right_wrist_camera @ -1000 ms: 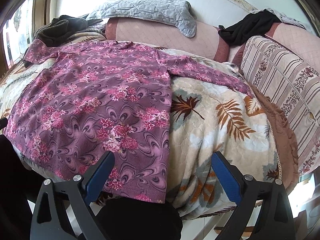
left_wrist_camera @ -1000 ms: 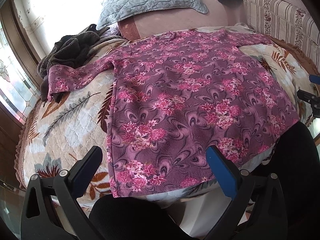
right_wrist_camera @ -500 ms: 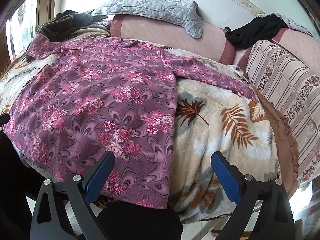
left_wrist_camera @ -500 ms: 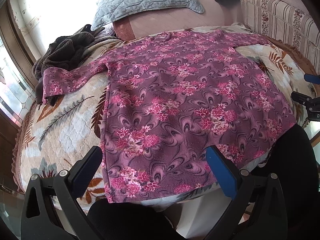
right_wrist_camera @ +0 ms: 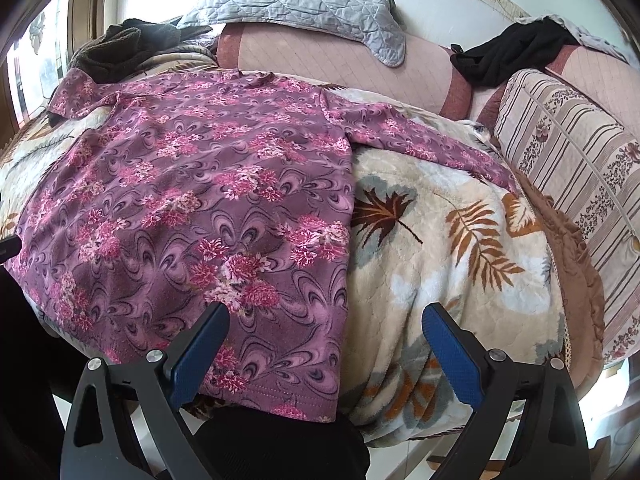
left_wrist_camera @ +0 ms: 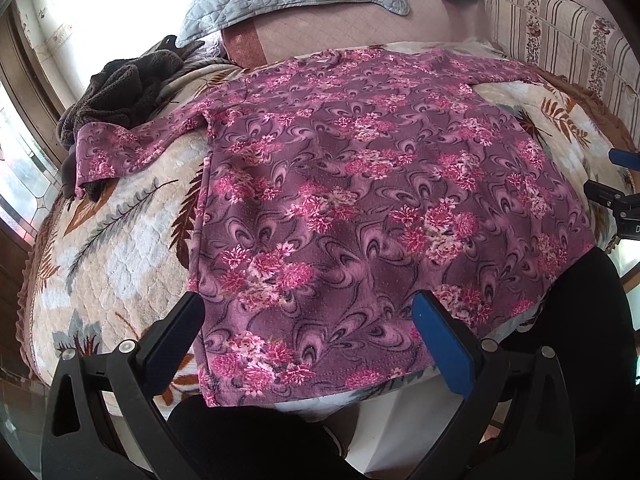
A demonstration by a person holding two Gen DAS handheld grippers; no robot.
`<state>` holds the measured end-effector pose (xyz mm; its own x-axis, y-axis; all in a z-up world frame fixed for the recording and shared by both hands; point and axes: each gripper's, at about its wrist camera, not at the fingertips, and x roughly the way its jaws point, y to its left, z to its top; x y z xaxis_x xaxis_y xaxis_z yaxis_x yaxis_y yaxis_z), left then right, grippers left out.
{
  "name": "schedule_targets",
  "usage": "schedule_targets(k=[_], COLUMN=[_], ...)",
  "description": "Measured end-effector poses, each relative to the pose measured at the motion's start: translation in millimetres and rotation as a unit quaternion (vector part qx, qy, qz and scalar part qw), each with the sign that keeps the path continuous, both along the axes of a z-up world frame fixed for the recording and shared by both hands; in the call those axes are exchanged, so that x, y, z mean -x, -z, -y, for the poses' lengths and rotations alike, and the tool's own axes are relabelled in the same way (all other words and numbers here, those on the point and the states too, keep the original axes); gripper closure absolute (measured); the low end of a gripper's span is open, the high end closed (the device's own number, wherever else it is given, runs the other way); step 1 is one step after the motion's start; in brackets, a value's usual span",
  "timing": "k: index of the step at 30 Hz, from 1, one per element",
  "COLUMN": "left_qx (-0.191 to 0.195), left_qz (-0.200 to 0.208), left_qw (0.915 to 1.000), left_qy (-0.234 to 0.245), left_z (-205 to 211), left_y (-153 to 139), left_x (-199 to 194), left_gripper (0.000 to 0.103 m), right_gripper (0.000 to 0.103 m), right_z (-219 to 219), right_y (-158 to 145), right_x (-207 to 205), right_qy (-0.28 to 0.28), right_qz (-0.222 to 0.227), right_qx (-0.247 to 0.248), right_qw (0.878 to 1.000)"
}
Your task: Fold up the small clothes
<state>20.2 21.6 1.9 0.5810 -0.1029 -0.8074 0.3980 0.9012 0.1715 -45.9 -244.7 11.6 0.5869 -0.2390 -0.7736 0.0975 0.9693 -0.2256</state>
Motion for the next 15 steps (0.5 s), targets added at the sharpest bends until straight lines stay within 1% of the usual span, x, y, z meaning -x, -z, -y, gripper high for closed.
schedule_targets(k=[7,15], left_qx=[0.0,0.003], left_qz=[-0.004,-0.008], left_qw=[1.0,1.0], left_qy=[0.002,0.002], left_z=[2.2,4.6], left_y=[2.3,3.7], left_x=[-1.3,-2.1], left_gripper=[0.0,0.0], right_gripper=[0.006,0.006], right_z=[0.7,0.0], right_y=[2.6,4.1], right_x=[-2.0,-2.9], right_qy=[-0.001,-0.002], right_qz=[-0.003,-0.005], right_qx=[-0.013,-0.015], right_qw=[1.0,1.0])
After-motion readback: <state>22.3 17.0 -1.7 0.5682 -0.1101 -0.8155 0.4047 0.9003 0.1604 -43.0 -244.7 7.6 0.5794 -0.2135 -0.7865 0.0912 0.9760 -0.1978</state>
